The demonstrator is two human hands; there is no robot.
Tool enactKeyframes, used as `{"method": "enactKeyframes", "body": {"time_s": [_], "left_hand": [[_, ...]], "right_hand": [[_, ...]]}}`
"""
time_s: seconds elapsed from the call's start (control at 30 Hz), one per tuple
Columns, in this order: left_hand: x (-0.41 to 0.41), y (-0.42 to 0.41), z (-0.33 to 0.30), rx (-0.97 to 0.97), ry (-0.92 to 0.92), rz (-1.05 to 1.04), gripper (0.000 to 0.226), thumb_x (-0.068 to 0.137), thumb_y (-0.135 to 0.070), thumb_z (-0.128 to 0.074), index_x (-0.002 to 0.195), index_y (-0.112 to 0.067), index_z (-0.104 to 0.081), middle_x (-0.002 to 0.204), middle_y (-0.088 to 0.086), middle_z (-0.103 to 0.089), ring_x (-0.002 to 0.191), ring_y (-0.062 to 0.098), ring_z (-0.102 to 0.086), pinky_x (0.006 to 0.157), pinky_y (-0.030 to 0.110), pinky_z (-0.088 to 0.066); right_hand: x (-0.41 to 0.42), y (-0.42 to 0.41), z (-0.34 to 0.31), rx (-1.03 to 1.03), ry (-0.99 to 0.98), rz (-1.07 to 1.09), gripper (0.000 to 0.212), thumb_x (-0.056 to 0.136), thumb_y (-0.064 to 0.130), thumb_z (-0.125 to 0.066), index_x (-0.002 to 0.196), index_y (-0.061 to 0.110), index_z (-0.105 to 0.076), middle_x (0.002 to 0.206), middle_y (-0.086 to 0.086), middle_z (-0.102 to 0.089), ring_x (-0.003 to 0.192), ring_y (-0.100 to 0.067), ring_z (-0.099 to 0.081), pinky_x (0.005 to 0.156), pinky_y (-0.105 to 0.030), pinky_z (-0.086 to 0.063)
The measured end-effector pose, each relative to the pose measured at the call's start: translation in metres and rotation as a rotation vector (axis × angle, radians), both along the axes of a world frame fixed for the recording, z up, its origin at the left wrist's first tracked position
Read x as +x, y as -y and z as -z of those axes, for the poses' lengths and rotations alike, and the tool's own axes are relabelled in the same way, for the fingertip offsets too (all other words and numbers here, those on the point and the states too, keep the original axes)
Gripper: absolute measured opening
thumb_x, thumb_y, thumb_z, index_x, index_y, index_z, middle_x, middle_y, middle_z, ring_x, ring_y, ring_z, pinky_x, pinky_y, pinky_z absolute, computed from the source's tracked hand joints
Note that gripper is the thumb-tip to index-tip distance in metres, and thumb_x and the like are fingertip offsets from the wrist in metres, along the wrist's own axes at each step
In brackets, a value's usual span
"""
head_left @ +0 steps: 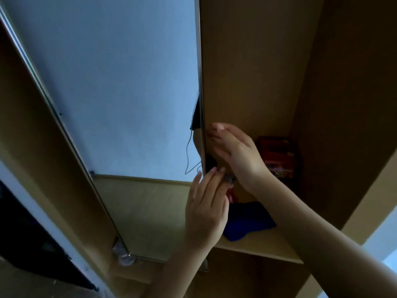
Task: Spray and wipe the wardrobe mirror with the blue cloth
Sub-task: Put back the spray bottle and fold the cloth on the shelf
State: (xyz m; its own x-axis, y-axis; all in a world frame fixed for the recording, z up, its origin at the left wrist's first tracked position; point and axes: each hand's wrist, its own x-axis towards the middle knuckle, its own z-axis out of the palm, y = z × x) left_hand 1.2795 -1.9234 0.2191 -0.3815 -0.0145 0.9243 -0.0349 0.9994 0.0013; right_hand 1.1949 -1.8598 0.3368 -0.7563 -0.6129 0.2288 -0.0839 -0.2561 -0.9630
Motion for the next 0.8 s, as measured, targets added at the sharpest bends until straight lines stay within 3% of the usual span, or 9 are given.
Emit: {"method": "enactKeyframes", "body": {"time_s": [0.2, 0.33, 0.53, 0.7, 0.8], "left_hand": [[-0.011, 0.013, -0.014, 0.045, 0.125, -0.135, 0.046, 0.098, -0.018, -0.046, 0.142, -0.011, -0.04, 0.151, 0.005, -0.032, 0.143, 0.022, -0.03, 0.12, 0.044, -0.017], [-0.012, 0.015, -0.014, 0.034, 0.197, -0.206, 0.054, 0.098, -0.022, -0.039, 0.149, -0.013, -0.024, 0.154, 0.006, -0.025, 0.144, 0.022, -0.026, 0.118, 0.045, -0.018], [-0.001, 0.017, -0.001, 0.07, 0.233, -0.266, 0.083, 0.09, -0.016, -0.056, 0.154, -0.013, -0.002, 0.159, 0.009, -0.016, 0.147, 0.025, -0.018, 0.116, 0.048, -0.028], [0.016, 0.02, 0.004, 0.028, 0.192, -0.311, 0.081, 0.093, -0.018, -0.053, 0.154, -0.013, 0.0, 0.161, 0.005, -0.003, 0.149, 0.021, -0.006, 0.12, 0.042, -0.013], [0.027, 0.023, 0.004, -0.001, 0.197, -0.341, 0.088, 0.088, -0.017, -0.062, 0.154, -0.013, -0.003, 0.162, 0.004, -0.001, 0.148, 0.022, -0.009, 0.119, 0.045, -0.017]], "right_hand": [[0.013, 0.011, -0.023, -0.07, -0.073, -0.052, 0.039, 0.094, 0.038, -0.058, 0.129, 0.021, -0.06, 0.121, -0.003, -0.068, 0.116, -0.018, -0.063, 0.106, -0.043, -0.046], [0.015, 0.012, -0.024, -0.061, -0.093, -0.032, 0.034, 0.095, 0.032, -0.059, 0.128, 0.021, -0.06, 0.122, 0.001, -0.068, 0.117, -0.017, -0.062, 0.107, -0.045, -0.045], [0.028, 0.003, -0.022, -0.089, -0.143, -0.053, 0.028, 0.098, 0.016, -0.056, 0.126, 0.013, -0.062, 0.113, -0.002, -0.072, 0.107, -0.017, -0.068, 0.098, -0.043, -0.052], [0.045, 0.004, -0.015, -0.131, -0.219, -0.001, 0.028, 0.095, 0.011, -0.06, 0.121, 0.018, -0.065, 0.114, 0.0, -0.072, 0.107, -0.011, -0.067, 0.097, -0.037, -0.054], [0.055, 0.005, -0.014, -0.165, -0.21, 0.015, 0.027, 0.093, 0.008, -0.063, 0.118, 0.017, -0.067, 0.113, -0.001, -0.072, 0.107, -0.011, -0.068, 0.096, -0.039, -0.054]]}}
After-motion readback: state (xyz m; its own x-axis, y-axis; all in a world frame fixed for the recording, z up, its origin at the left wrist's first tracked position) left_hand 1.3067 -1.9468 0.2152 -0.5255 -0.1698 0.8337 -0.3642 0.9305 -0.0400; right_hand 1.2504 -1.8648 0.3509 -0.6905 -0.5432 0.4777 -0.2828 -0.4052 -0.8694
